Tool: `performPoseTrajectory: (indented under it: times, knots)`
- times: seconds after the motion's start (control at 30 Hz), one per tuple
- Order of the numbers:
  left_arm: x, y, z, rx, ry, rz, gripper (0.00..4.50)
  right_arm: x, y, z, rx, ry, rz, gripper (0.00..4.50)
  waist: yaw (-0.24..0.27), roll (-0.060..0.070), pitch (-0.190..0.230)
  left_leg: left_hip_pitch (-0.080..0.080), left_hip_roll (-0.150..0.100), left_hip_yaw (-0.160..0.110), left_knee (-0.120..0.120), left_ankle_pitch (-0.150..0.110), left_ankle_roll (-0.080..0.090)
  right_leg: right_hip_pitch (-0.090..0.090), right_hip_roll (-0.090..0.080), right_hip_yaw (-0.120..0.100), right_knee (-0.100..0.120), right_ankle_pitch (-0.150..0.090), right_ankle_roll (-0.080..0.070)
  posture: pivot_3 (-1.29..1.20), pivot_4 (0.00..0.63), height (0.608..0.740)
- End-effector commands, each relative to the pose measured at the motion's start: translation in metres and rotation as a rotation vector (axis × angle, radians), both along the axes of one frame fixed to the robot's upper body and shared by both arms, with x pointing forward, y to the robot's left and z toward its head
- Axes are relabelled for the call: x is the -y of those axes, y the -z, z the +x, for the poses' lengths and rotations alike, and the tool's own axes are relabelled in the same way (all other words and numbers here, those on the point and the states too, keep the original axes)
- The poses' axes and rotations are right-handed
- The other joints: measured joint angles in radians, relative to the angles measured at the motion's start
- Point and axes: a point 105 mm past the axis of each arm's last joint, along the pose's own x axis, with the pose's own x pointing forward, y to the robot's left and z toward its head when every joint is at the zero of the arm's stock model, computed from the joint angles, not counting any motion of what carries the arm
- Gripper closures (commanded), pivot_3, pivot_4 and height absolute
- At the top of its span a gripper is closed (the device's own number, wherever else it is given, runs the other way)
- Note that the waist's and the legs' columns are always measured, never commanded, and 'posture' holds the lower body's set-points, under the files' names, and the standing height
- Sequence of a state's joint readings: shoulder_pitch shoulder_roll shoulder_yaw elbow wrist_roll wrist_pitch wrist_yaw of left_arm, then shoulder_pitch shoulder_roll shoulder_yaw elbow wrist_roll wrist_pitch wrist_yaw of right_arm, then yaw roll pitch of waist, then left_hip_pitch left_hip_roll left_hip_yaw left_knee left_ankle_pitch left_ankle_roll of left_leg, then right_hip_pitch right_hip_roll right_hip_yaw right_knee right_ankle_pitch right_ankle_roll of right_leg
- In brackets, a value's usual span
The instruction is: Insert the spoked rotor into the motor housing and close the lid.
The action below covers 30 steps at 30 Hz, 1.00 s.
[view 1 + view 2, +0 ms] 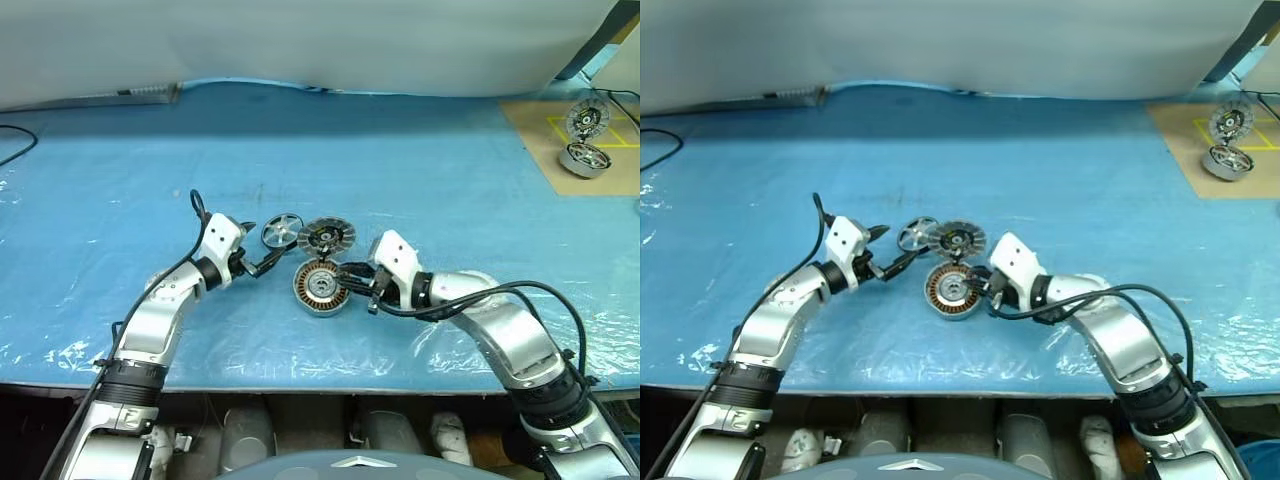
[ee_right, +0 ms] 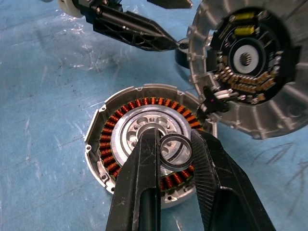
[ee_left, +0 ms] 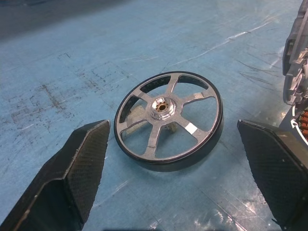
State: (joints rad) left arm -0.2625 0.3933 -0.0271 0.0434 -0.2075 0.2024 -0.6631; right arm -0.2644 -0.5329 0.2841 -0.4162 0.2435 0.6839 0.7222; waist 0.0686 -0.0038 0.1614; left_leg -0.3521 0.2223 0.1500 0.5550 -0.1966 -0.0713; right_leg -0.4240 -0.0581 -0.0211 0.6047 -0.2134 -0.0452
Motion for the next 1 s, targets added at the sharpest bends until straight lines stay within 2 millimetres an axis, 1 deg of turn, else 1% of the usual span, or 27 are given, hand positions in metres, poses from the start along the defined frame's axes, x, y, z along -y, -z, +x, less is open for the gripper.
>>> performPoseTrajectory:
  times: [0.03,0.3,0.73,1.0]
  knots:
    - [-0.005,-0.008,-0.001,0.043,-0.011,0.003,0.00,-0.010,-0.007,0.003,0.041,-0.037,0.022,3.93,0.000,0.000,0.000,0.000,0.000,0.000,0.000,0.000,0.000,0.000,0.000,0.000,0.000,0.000,0.000,0.00,0.150,0.740]
    - [-0.007,-0.007,-0.003,0.044,-0.018,0.002,0.00,-0.020,0.000,0.003,0.018,-0.072,0.043,3.93,0.000,0.000,0.000,0.000,0.000,0.000,0.000,0.000,0.000,0.000,0.000,0.000,0.000,0.000,0.000,0.00,0.150,0.740]
    - [-0.009,-0.007,-0.003,0.043,-0.030,0.004,0.00,-0.027,0.010,0.010,0.001,-0.069,0.054,3.93,-0.001,0.000,0.000,0.000,0.000,0.000,0.000,0.000,0.000,0.000,0.000,0.000,0.001,0.000,0.000,0.00,0.150,0.740]
    - [-0.010,-0.008,-0.004,0.044,-0.036,0.004,0.00,-0.029,0.014,0.010,-0.017,-0.080,0.057,3.93,-0.001,0.000,0.000,0.000,0.000,0.000,0.001,0.000,0.000,0.000,0.000,0.000,0.001,0.000,0.000,0.00,0.150,0.740]
